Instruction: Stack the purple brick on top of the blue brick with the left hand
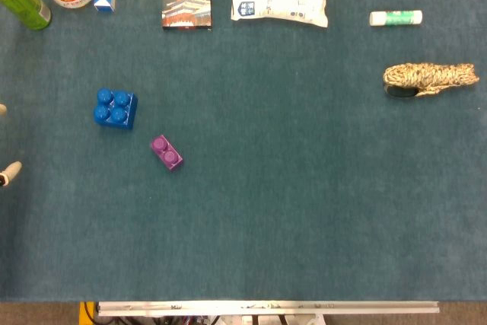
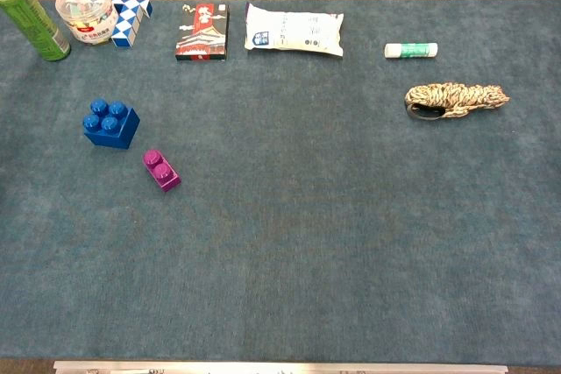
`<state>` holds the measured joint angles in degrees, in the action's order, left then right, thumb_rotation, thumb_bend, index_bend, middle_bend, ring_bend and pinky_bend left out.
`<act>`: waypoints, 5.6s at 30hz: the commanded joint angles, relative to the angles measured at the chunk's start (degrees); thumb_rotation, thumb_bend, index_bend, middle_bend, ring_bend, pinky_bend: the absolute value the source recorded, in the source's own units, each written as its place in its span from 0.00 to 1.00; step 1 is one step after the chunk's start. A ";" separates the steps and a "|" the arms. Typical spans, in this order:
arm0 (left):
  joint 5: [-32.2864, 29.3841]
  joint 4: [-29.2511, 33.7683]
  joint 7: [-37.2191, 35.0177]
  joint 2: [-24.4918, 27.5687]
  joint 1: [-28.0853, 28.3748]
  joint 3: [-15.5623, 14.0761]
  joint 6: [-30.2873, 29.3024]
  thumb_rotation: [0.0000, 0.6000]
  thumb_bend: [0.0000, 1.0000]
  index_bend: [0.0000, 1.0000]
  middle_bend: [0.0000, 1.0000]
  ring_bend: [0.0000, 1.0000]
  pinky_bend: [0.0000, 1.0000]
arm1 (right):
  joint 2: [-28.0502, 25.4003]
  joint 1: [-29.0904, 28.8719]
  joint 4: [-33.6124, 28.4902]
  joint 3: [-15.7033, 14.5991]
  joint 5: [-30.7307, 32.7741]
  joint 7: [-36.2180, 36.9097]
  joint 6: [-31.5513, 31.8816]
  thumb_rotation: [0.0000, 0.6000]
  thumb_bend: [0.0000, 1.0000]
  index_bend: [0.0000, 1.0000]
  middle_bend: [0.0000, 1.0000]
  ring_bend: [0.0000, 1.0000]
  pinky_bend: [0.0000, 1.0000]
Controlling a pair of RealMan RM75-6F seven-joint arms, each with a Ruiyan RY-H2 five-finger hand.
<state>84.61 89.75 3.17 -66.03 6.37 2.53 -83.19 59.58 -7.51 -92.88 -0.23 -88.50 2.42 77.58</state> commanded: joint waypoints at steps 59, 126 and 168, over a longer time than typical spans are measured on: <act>23.61 -3.07 -6.94 -8.55 29.46 -4.59 25.12 1.00 0.25 0.30 0.00 0.00 0.05 | -4.72 3.84 1.56 2.25 1.90 13.75 6.88 1.00 0.49 0.24 0.27 0.08 0.21; 9.87 -10.03 9.03 -14.49 34.12 -8.04 34.32 1.00 0.26 0.35 0.00 0.00 0.05 | -4.84 3.35 1.05 2.29 1.69 12.83 4.31 1.00 0.49 0.24 0.27 0.08 0.21; 7.63 -10.32 9.80 -15.01 34.16 -8.25 33.72 1.00 0.26 0.44 0.00 0.00 0.05 | -4.87 3.05 0.67 2.17 1.90 12.10 3.49 1.00 0.49 0.24 0.27 0.08 0.21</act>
<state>92.24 79.43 12.97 -81.04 40.53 -5.73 -49.48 54.71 -4.46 -92.21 1.93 -86.60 14.51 81.07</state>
